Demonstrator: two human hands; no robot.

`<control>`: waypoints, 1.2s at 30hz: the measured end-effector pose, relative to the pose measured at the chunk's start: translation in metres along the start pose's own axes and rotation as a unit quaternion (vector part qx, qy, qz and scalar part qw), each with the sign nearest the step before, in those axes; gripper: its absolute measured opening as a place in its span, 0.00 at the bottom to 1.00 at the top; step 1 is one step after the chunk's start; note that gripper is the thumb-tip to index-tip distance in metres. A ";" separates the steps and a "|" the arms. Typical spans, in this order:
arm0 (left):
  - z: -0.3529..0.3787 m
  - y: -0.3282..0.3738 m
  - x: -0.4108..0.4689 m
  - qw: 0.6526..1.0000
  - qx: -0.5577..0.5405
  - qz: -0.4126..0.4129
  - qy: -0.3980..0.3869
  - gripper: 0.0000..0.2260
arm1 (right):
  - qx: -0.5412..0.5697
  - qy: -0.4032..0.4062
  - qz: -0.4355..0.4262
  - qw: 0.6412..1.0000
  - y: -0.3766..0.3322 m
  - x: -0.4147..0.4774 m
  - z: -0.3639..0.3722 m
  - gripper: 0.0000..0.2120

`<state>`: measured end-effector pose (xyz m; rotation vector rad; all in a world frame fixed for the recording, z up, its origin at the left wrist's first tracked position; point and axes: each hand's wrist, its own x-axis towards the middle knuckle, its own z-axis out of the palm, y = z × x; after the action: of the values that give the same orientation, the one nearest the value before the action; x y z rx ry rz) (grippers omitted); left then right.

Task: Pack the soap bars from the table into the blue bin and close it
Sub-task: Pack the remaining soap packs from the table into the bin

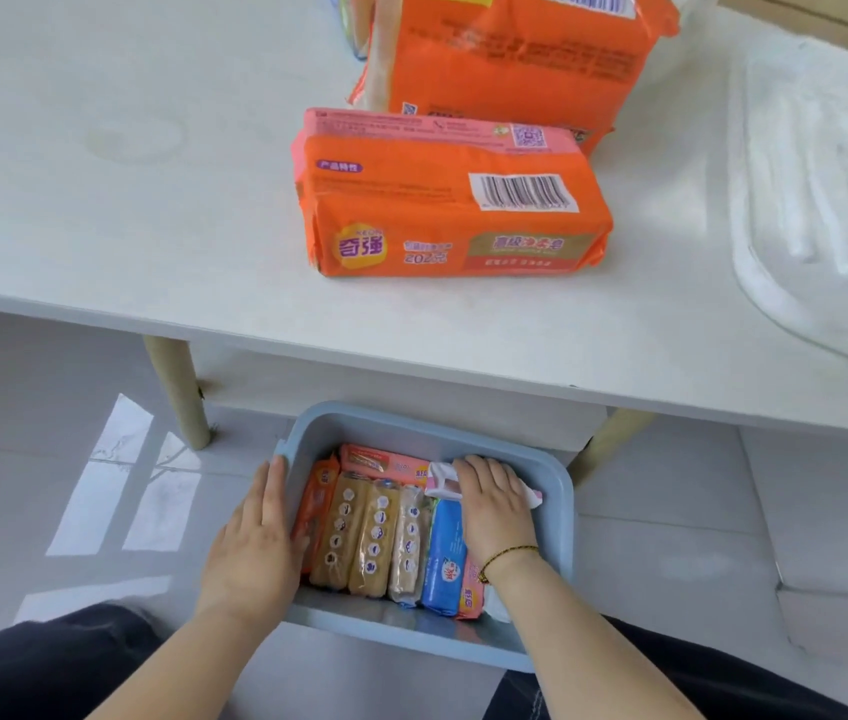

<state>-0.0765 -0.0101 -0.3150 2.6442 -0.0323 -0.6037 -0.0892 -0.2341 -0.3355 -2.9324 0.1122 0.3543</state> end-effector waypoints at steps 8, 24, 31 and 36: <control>-0.002 0.003 -0.003 1.000 0.004 0.001 -0.013 0.34 | -0.021 -0.115 -0.009 0.993 0.007 0.003 0.002 0.33; -0.003 0.001 0.000 1.000 0.013 0.008 -0.025 0.34 | -0.019 -0.198 0.091 0.976 -0.017 -0.009 0.017 0.31; -0.002 0.001 -0.001 1.000 0.009 0.011 -0.020 0.33 | 0.039 -0.182 0.172 0.967 -0.014 -0.016 0.015 0.32; -0.002 0.001 -0.001 0.999 0.024 0.011 -0.029 0.34 | 0.005 -0.254 0.195 0.947 -0.003 -0.018 0.008 0.32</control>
<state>-0.0764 -0.0098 -0.3126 2.6677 -0.0929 -0.6803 -0.1086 -0.2285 -0.3379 -2.6867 0.6136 1.1418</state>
